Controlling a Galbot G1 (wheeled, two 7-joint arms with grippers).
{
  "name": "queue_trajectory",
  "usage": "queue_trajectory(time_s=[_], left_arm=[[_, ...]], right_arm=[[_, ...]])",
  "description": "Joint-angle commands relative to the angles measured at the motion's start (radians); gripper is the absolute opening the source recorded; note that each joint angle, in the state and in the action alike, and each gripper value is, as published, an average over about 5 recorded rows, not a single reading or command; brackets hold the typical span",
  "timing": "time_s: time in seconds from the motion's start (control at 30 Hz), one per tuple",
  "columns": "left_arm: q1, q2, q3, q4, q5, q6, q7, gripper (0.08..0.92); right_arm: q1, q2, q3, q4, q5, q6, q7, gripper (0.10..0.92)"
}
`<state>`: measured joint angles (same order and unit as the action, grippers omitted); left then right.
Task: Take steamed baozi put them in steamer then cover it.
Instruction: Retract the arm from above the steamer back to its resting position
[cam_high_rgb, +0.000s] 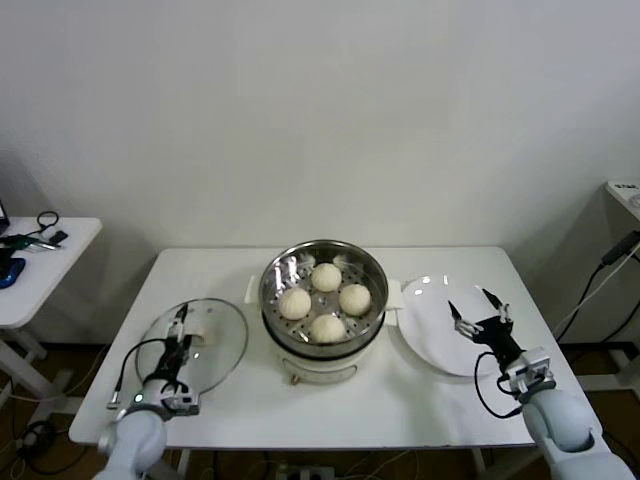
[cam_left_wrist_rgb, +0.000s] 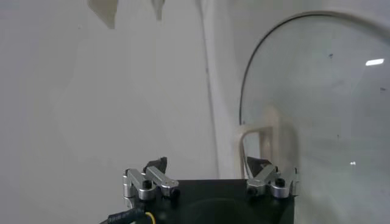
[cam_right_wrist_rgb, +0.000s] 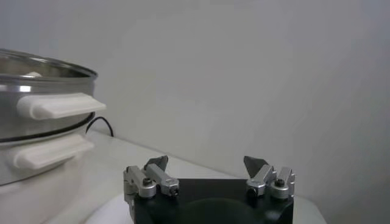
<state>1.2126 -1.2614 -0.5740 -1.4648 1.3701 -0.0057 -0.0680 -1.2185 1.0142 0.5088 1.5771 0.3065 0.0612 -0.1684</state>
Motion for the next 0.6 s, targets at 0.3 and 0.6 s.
queue_trajectory(time_s=[0.3, 0.6], left_arm=[[-0.079, -0.013, 0.000, 0.088, -0.024, -0.029, -0.012, 0.765], [-0.066, -0.013, -0.001, 0.083, -0.038, -0.037, -0.017, 0.507]], right_arm=[[-0.016, 0.018, 0.022, -0.013, -0.035, 0.015, -0.011, 0.823], [-0.012, 0.034, 0.027, -0.021, -0.045, 0.020, -0.019, 0.823]])
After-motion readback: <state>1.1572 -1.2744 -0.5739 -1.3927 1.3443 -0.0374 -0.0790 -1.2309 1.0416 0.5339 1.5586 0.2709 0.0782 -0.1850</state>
